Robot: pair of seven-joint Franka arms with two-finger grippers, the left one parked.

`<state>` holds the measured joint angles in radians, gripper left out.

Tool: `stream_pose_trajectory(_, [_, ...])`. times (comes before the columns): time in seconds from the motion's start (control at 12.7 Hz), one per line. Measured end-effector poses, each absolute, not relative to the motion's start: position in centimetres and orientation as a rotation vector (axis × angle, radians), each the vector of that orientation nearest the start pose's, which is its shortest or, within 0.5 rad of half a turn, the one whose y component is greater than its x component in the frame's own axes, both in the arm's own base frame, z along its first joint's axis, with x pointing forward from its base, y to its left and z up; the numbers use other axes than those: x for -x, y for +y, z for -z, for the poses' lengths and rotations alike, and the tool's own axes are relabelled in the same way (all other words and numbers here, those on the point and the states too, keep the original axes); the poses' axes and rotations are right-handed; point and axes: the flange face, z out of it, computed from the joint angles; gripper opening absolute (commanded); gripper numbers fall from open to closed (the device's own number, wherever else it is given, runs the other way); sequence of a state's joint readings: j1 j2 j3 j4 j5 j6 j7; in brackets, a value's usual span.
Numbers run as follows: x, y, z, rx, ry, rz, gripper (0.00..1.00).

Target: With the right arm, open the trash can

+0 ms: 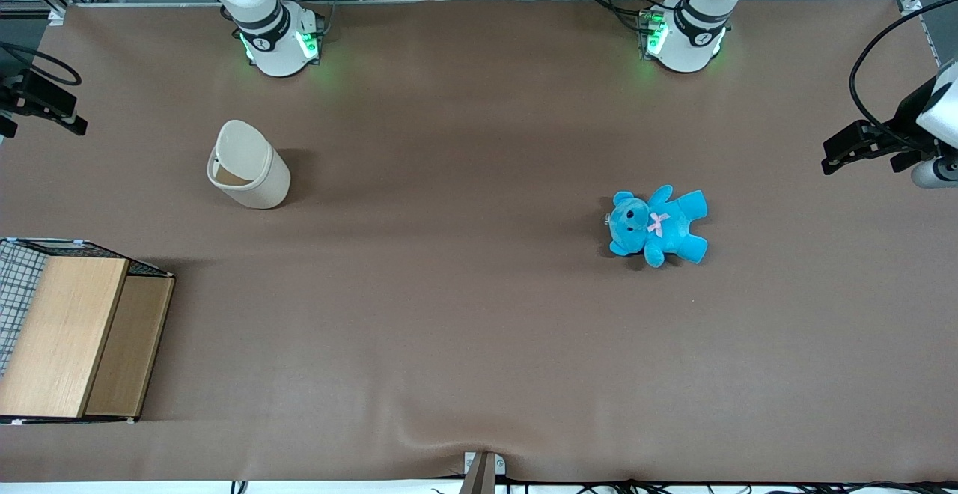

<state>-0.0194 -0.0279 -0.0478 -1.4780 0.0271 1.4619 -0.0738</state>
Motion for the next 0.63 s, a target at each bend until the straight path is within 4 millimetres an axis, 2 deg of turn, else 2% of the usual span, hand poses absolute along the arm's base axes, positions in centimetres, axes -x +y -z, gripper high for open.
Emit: stream_pose_trajectory(0.63, [-53.4, -3.33, -67.28, 3.117, -0.015, 0.028, 1.0])
